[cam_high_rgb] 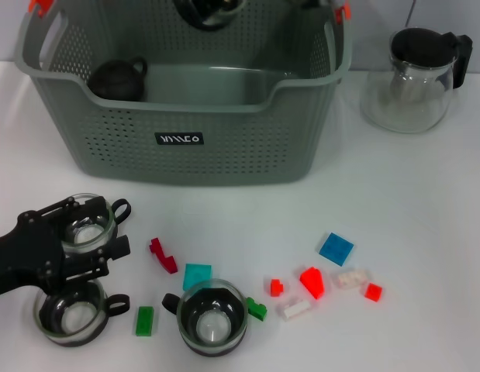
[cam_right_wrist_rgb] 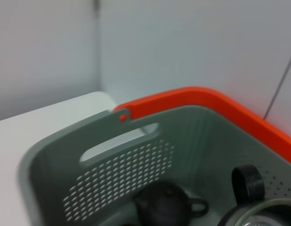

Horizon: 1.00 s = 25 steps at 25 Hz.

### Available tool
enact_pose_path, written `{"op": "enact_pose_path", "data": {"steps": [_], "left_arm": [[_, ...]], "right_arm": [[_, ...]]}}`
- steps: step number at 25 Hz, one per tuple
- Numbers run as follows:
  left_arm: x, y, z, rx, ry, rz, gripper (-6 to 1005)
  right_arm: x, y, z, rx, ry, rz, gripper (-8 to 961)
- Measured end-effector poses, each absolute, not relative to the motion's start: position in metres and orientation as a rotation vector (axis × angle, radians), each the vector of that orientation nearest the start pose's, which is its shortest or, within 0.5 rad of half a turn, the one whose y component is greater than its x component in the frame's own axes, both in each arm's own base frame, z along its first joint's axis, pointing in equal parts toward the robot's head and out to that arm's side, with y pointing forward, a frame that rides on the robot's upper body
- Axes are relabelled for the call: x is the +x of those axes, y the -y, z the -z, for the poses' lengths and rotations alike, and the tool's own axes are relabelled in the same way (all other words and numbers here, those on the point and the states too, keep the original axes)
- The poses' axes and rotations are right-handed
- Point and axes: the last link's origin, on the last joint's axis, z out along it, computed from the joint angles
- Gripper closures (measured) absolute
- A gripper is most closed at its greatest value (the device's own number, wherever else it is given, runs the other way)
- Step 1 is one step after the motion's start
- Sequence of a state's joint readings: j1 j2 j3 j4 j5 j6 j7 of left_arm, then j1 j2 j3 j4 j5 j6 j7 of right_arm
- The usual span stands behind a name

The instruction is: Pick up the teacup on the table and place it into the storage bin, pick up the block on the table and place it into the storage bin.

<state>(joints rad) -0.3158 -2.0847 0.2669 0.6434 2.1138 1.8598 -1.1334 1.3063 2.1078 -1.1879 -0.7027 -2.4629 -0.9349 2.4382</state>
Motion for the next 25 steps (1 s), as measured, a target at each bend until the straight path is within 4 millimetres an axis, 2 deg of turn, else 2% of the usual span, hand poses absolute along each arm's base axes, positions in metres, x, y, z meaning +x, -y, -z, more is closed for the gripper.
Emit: {"op": "enact_pose_path", "data": {"steps": [5,9,17,25], "left_arm": [[-0.326,-0.239,-0.036,-2.49,0.633,0.923,202],[-0.325,-0.24,-0.034,-2.491,0.637,0.931,202],[-0.319,-0.249,-0.027,-2.493,0.635,0.952,203],[-0.318,-0.251,-0.026,-2.492,0.635,0.953,203]], "right_arm": [[-0.011,-0.488,0.074,-2.49,-0.532,-0.108,894],[0.013,-0.497,0.083,-2.398,-0.579,-0.112,894],[0.048,-0.493,0.093,-2.375,-0.627,-0.072,892],[0.057,-0.486,0.098,-2.411,-0.658,-0.023,891]]}}
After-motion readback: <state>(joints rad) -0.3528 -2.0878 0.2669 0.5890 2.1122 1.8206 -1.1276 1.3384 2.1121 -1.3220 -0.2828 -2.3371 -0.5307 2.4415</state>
